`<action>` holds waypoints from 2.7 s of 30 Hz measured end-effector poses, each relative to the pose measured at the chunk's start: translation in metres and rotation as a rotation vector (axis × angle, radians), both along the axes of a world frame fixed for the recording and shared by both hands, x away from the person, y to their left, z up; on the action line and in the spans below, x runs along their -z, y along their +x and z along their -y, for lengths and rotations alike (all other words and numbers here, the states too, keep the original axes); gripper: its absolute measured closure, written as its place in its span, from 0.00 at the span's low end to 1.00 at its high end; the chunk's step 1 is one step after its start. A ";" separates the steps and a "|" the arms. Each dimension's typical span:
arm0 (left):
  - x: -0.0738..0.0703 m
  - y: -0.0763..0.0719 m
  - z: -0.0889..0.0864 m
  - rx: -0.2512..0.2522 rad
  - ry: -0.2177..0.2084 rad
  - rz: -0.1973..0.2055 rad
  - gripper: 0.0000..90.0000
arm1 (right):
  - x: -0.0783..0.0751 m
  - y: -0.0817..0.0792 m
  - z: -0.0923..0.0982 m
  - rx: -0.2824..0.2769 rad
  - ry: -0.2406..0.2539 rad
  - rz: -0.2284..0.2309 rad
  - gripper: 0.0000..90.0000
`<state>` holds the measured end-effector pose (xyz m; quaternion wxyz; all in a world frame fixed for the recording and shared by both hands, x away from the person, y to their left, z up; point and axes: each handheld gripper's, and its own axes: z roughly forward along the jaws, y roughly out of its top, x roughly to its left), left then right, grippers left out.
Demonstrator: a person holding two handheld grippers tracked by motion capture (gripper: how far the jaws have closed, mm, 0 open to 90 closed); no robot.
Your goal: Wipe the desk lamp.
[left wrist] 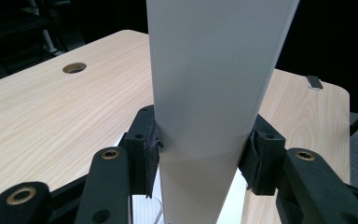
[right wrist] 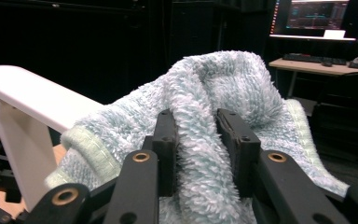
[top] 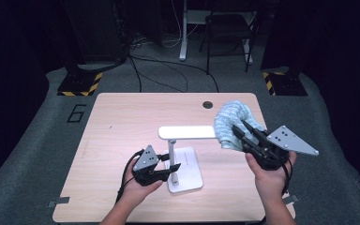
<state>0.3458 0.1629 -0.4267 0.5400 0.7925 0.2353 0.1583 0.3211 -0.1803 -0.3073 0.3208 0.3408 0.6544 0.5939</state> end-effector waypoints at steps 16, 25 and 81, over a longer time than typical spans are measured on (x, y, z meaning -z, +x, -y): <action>0.001 0.000 -0.003 0.001 -0.007 0.000 0.59 | 0.004 0.003 0.031 0.091 0.010 -0.010 0.77; 0.001 0.000 -0.003 0.007 -0.008 -0.010 0.59 | 0.010 0.002 0.040 0.108 0.027 0.002 0.77; 0.002 0.000 -0.002 -0.004 -0.021 -0.011 0.59 | 0.062 -0.034 -0.040 -0.194 -0.084 -0.012 0.89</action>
